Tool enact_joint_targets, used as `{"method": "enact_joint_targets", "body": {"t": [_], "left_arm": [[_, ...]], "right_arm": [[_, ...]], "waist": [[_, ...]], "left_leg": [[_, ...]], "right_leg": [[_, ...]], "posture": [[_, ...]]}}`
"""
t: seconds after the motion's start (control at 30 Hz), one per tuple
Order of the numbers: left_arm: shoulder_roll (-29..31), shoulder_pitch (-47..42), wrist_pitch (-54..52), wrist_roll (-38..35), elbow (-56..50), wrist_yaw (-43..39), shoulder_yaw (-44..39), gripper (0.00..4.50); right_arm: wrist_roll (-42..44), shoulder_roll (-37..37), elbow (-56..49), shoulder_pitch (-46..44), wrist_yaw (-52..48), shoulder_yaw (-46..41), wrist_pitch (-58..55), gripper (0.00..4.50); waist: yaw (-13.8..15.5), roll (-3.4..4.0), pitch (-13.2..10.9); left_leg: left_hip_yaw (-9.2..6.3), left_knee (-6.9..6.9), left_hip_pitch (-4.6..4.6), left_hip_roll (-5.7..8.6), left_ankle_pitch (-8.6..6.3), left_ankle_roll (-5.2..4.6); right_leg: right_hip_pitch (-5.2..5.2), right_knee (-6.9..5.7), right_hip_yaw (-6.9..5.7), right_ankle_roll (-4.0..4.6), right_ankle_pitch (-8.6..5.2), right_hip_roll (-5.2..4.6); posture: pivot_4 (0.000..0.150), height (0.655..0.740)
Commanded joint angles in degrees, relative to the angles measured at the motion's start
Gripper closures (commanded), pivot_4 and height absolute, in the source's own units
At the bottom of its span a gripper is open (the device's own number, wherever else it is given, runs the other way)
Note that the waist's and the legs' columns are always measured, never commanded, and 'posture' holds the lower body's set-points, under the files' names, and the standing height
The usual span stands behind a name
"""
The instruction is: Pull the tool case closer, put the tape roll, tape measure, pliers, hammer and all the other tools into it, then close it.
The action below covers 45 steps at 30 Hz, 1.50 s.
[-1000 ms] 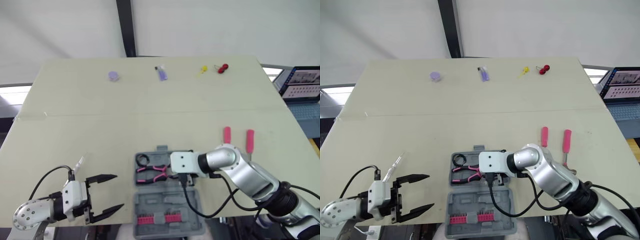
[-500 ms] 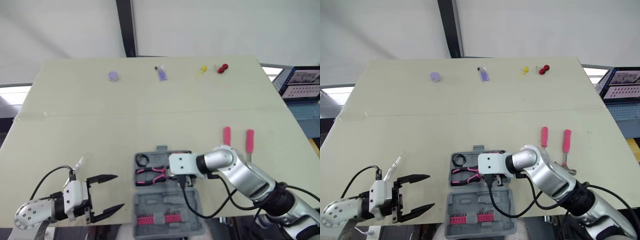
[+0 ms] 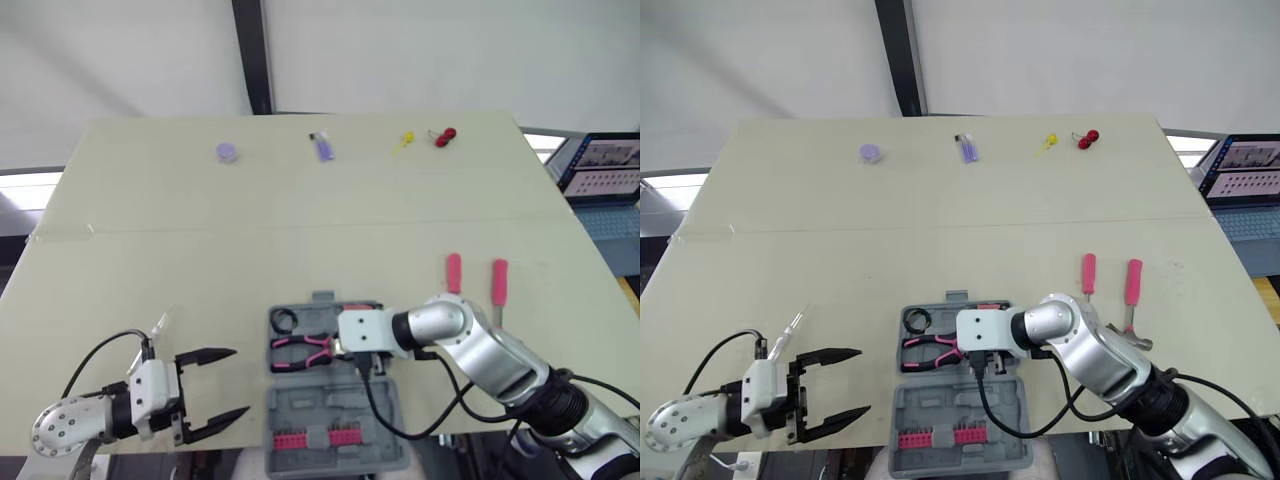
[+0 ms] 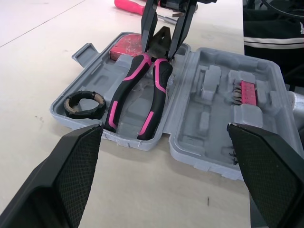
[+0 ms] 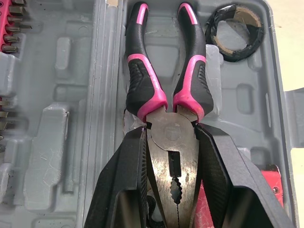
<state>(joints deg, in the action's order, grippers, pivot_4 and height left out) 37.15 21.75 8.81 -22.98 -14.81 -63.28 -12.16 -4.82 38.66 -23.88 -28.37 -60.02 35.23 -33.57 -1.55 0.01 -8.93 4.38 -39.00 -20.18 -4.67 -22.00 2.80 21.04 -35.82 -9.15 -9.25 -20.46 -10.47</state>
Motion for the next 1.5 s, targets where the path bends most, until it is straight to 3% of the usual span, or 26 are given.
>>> {"method": "enact_joint_targets", "body": {"t": [0.03,0.47,0.7,0.87,0.9,0.93,1.0,1.17,1.5], "left_arm": [[0.2,-0.1,0.71,0.17,-0.01,0.31,0.37,0.0],[-0.05,-1.0,1.28,0.73,0.91,0.64,1.04,0.0],[-0.05,-1.72,1.97,0.98,1.81,1.07,1.5,0.0],[-0.36,-2.34,2.42,1.33,2.26,1.7,2.14,0.0],[-0.46,-2.52,2.51,1.41,2.34,1.91,2.3,0.0],[-0.54,-2.73,2.58,1.48,2.45,2.08,2.45,0.0],[-0.73,-3.16,2.76,1.68,2.71,2.36,2.78,0.0],[-1.02,-3.82,3.14,1.91,3.11,2.84,3.29,0.0],[-0.96,-3.92,3.24,1.84,3.26,3.23,3.49,0.0]], "right_arm": [[-0.74,0.17,0.27,0.73,-0.42,0.43,0.19,3.5],[-0.73,0.17,1.21,1.58,-0.88,0.87,1.26,3.5],[3.43,-2.56,0.26,0.83,-0.94,-2.42,-0.19,0.02],[5.81,-8.99,6.0,0.12,3.38,-6.49,4.8,0.02],[7.18,-10.7,7.17,0.52,3.74,-7.57,6.2,0.65],[8.41,-11.95,8.12,1.12,3.48,-8.27,7.62,0.91],[9.72,-13.97,10.91,2.5,3.47,-9.11,10.68,2.07],[10.55,-14.81,17.22,5.27,1.98,-9.17,14.58,4.43],[7.93,-15.0,24.57,5.56,1.69,-7.52,17.25,4.48]], "waist": [[-0.01,0.0,0.0],[0.03,0.0,0.02],[-0.05,-0.01,0.02],[-0.01,-0.04,0.04],[-0.02,-0.04,0.04],[-0.01,-0.04,0.04],[0.01,-0.05,0.05],[-0.04,-0.05,0.05],[-0.05,-0.05,0.07]], "left_leg": [[0.0,0.0,0.0,0.0,0.0,0.0],[0.0,0.0,0.0,0.0,0.0,0.0],[0.0,0.0,0.01,0.0,0.0,0.0],[0.0,-0.01,0.0,0.0,0.0,0.0],[-0.01,0.0,0.01,0.0,0.0,0.0],[0.0,0.0,0.01,0.0,0.0,0.0],[0.0,0.0,0.01,0.0,0.0,0.0],[0.0,0.0,0.02,0.0,0.0,0.0],[0.01,0.01,0.04,0.0,0.0,0.0]], "right_leg": [[0.0,0.0,0.0,0.0,0.0,0.0],[-0.01,0.0,0.0,0.0,0.0,0.0],[-0.01,0.0,-0.01,0.0,0.0,0.0],[-0.01,0.0,-0.01,0.0,0.0,0.0],[-0.01,-0.01,-0.02,0.0,0.0,0.0],[-0.01,-0.01,-0.02,0.0,0.0,0.0],[-0.01,-0.03,-0.02,0.0,0.0,0.0],[-0.02,-0.03,-0.03,0.0,0.0,0.0],[-0.02,-0.03,-0.03,0.0,0.0,0.0]], "posture": [[0.15,0.74],[0.15,0.74],[0.15,0.74],[0.15,0.74],[0.15,0.74],[0.15,0.74],[0.15,0.74],[0.15,0.74],[0.15,0.74]]}}
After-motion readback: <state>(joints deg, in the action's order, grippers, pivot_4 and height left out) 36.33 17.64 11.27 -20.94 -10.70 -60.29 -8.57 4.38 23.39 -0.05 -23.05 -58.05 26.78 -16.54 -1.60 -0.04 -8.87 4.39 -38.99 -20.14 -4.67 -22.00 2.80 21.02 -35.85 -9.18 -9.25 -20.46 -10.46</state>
